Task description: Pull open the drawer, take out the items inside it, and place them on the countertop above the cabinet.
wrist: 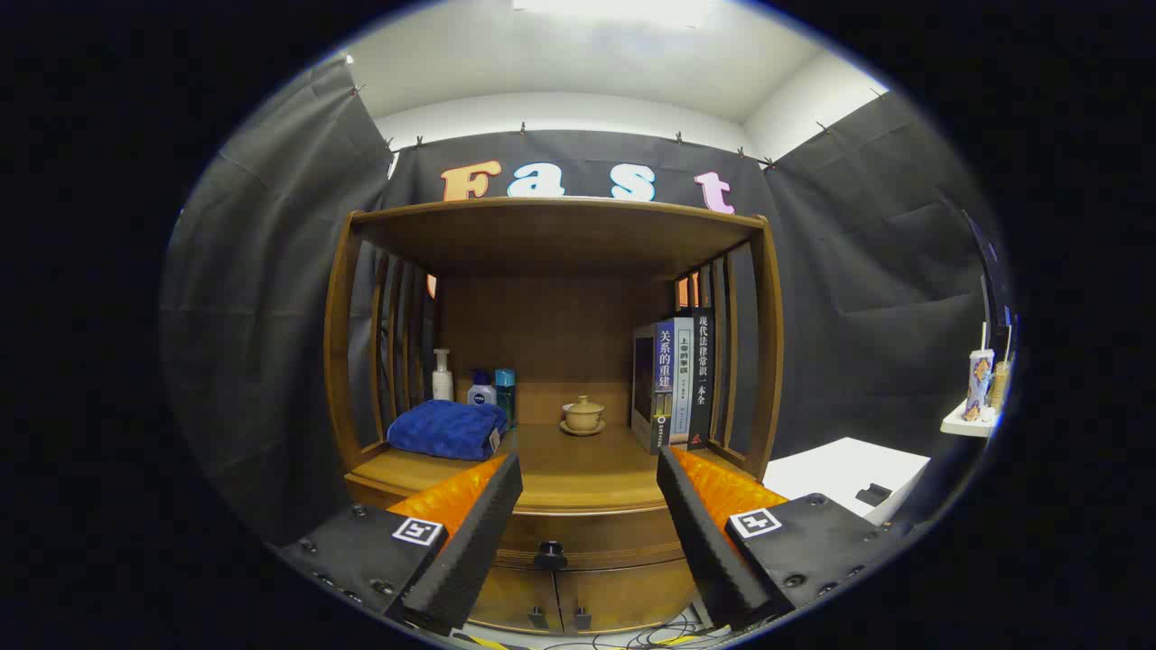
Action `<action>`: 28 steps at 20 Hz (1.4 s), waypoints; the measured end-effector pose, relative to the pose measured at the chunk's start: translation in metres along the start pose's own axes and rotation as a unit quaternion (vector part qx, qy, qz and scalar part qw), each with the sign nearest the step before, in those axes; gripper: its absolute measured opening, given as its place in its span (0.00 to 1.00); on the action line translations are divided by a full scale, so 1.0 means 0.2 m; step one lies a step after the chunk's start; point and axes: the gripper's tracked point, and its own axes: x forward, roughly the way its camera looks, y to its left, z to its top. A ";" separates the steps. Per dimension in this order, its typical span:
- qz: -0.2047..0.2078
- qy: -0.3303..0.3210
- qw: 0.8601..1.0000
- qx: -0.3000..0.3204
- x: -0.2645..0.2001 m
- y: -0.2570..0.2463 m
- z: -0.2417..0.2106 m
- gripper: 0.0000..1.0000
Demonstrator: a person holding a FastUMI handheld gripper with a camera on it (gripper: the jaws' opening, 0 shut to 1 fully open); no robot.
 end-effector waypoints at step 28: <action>0.012 0.020 1.000 0.007 0.06 0.05 -0.11 0.98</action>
